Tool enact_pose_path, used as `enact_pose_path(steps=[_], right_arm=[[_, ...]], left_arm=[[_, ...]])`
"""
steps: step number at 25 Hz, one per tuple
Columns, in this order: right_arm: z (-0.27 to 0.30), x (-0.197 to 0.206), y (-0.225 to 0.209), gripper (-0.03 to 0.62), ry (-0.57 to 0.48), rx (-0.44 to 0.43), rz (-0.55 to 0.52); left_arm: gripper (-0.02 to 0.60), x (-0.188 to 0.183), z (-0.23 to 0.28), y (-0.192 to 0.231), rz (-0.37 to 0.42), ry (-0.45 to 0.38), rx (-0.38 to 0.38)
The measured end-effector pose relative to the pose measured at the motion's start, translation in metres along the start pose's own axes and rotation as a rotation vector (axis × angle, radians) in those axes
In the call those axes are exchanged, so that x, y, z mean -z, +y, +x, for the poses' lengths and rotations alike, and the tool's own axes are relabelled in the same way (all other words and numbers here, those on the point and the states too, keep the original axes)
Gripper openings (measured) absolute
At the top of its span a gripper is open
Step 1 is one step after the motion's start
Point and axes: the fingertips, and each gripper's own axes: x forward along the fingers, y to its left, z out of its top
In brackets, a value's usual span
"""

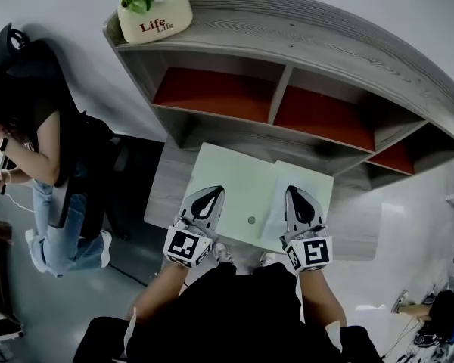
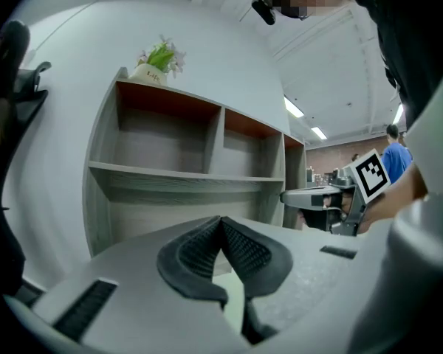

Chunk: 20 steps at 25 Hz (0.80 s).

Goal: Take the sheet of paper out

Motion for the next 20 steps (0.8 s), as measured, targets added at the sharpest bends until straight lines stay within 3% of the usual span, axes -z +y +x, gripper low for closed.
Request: enact_pose_path(steps=[3,6,8,14,17,20], right_arm=[[0.004,-0.002,-0.005,0.023,-0.006,0.009,-0.016],[-0.003,0.001,-0.011,0.023,0.004,0.028,-0.015],[-0.006,0.004,-0.015,0.023,0.009,0.037,-0.005],[-0.008,0.013,-0.038,0.023,0.009,0.065,0.046],[-0.009,0.017,-0.050,0.023,0.008,0.075,0.072],[-0.013,0.022,-0.061,0.023,0.017,0.085,0.061]], left_arm=[[0.005,0.004,0.010,0.002,0.021,0.024,0.028],[0.005,0.012,0.018,-0.001,-0.039,0.035,0.045],[0.005,0.015,0.019,0.007,-0.086,0.033,0.017],[0.005,0.030,0.033,0.013,-0.123,0.057,-0.036],[0.005,0.043,0.044,0.004,-0.138,0.085,-0.018],[0.005,0.061,0.056,-0.006,-0.202,0.098,0.011]])
